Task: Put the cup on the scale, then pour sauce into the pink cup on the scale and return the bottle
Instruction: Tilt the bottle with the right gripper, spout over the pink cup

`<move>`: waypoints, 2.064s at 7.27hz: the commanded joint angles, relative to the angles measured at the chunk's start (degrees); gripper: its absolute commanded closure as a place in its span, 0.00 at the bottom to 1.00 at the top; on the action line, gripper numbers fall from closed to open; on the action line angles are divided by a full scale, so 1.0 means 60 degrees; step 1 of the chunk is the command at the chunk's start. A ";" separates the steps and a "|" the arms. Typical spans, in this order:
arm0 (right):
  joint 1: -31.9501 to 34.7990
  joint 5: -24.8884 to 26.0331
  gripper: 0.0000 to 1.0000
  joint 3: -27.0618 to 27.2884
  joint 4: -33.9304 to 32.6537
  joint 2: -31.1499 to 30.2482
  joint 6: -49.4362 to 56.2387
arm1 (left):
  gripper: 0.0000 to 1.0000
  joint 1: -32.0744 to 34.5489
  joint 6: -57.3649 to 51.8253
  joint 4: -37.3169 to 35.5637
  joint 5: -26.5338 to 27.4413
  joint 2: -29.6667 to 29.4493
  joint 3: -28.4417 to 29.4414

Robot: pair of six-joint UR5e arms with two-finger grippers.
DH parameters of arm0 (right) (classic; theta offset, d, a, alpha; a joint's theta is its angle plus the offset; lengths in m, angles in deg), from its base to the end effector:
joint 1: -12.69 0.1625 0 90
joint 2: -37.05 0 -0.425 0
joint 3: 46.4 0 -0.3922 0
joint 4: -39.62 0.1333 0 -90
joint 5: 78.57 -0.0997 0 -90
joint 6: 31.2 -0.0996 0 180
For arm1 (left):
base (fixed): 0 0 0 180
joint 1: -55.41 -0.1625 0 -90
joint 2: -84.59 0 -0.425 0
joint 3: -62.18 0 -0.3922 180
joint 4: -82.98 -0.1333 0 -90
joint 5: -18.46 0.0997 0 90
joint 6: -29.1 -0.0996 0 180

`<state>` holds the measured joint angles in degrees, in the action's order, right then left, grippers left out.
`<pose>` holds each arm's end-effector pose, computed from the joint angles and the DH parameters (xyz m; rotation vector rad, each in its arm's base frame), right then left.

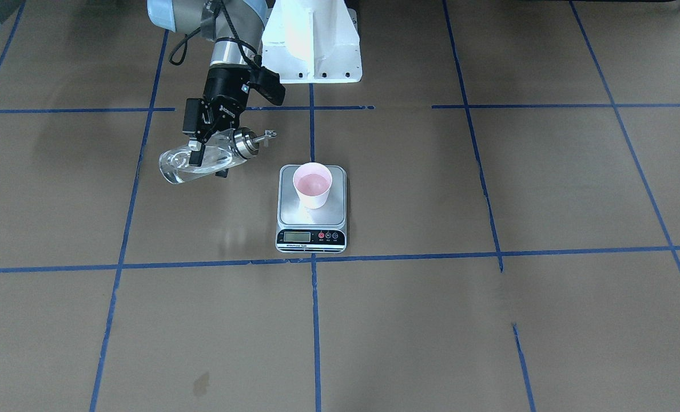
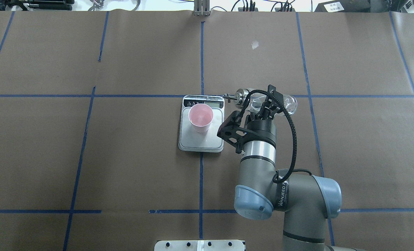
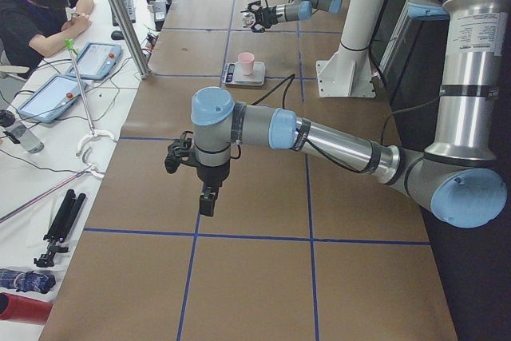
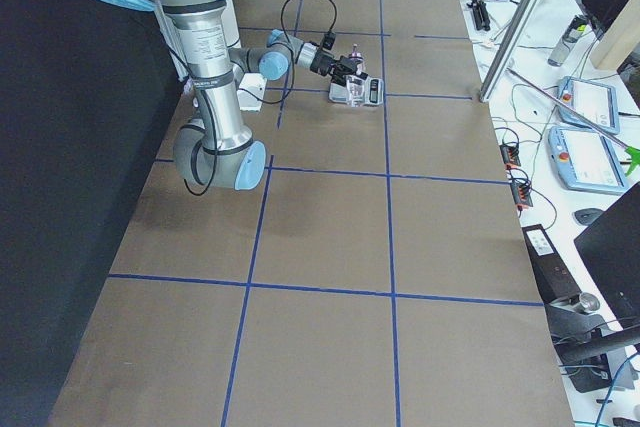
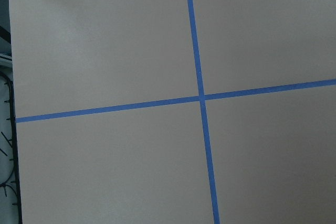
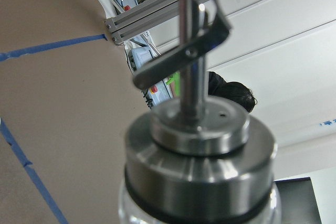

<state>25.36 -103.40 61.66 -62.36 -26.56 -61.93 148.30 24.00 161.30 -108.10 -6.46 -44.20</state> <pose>-0.5124 -0.3445 0.2503 1.1933 0.2423 -0.3894 -0.0985 -0.4848 0.5396 0.1411 0.6294 0.0692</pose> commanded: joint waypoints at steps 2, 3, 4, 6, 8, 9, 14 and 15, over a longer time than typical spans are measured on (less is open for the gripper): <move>-0.0017 0.0533 1.00 -0.0680 -0.0886 0.0566 0.0083 | 0.00 0.0000 0.0000 0.0000 0.0000 -0.0001 0.0123; -0.0017 0.0666 1.00 -0.0783 -0.1195 0.0596 0.0083 | 0.00 0.0000 0.0000 0.0000 0.0000 -0.0001 0.0153; -0.0017 0.0813 1.00 -0.1146 -0.1299 0.0713 0.0083 | 0.00 0.0000 0.0000 0.0000 0.0000 -0.0001 0.0196; -0.0003 0.1208 1.00 -0.2157 -0.1300 0.1196 0.0083 | 0.00 0.0000 -0.0014 0.0000 0.0000 -0.0001 0.0284; -0.0002 0.1384 1.00 -0.2510 -0.1315 0.1329 0.0097 | 0.00 0.0000 -0.0014 0.0014 -0.0203 -0.0001 0.0416; 0.0012 0.1487 1.00 -0.2643 -0.1315 0.1358 0.0170 | 0.00 0.0000 -0.0014 0.0014 -0.0249 -0.0001 0.0460; 0.0070 0.2541 1.00 -0.2629 -0.1344 0.1300 0.0974 | 0.00 0.0000 -0.0014 0.0014 -0.0278 -0.0001 0.0475; 0.0100 0.2847 1.00 -0.2644 -0.1344 0.1227 0.1063 | 0.00 0.0000 -0.0014 0.0014 -0.0278 -0.0001 0.0475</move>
<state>25.77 -88.33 45.85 -70.41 -18.80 -56.63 148.31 23.91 161.38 -109.76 -6.47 -41.36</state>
